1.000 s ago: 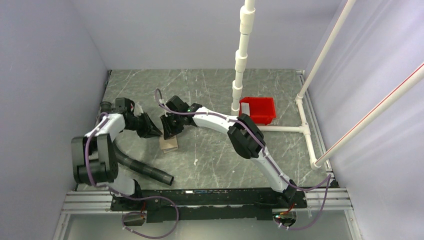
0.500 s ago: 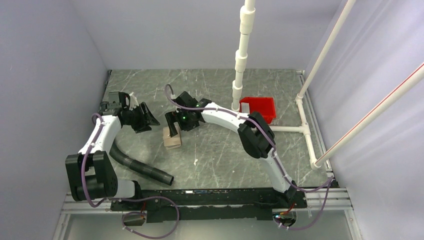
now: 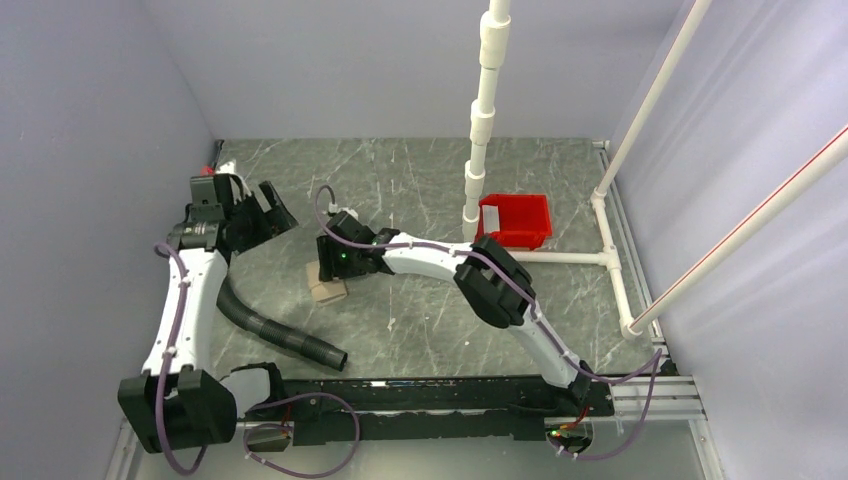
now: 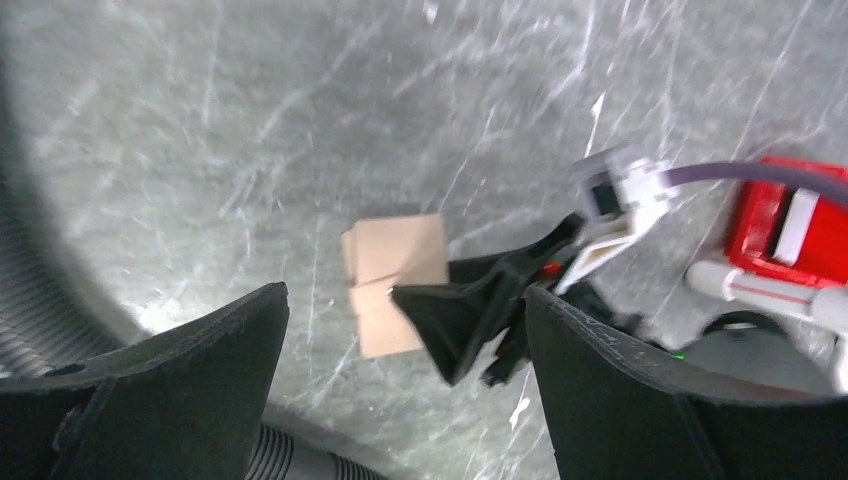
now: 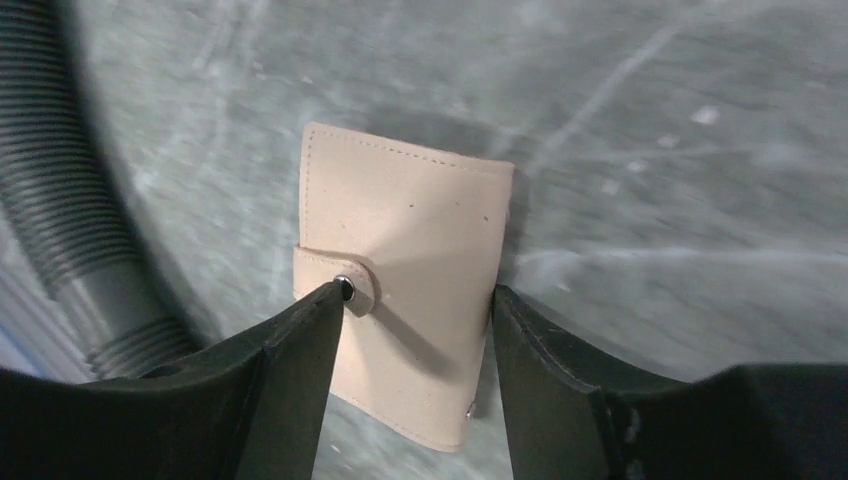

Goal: Put the credit cards into the card holder
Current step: Close the card holder at the center of the board.

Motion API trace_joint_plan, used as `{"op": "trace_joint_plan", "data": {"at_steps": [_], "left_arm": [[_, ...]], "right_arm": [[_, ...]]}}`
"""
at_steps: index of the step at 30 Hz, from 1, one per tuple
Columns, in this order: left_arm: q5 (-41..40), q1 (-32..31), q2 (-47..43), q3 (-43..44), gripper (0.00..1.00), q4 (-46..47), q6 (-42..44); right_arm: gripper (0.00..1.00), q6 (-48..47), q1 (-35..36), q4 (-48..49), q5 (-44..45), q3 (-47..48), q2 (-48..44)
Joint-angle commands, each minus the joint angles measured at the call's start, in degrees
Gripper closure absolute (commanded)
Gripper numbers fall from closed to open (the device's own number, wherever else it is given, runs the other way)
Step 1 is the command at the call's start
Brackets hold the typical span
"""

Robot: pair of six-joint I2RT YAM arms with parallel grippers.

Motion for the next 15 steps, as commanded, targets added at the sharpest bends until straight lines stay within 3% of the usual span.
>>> {"op": "trace_joint_plan", "data": {"at_steps": [1, 6, 9, 12, 15], "left_arm": [[-4.8, 0.0, -2.6, 7.6, 0.07, -1.9, -0.5], [-4.1, -0.1, -1.8, 13.0, 0.08, -3.8, 0.2], [-2.4, -0.1, -2.1, 15.3, 0.08, -4.3, 0.5], [-0.7, 0.0, -1.8, 17.8, 0.07, -5.0, 1.1], [1.3, 0.0, -1.5, 21.2, 0.04, -6.1, 1.6]], "right_arm": [[0.43, 7.4, 1.2, 13.6, -1.8, 3.6, 3.6], [0.44, 8.4, 2.9, 16.5, -2.3, 22.2, 13.8], [0.42, 8.5, 2.9, 14.9, -7.3, 33.0, 19.5], [0.37, 2.2, 2.8, 9.9, -4.8, 32.0, 14.5], [0.27, -6.9, 1.7, 1.7, 1.3, 22.5, 3.5]]}}
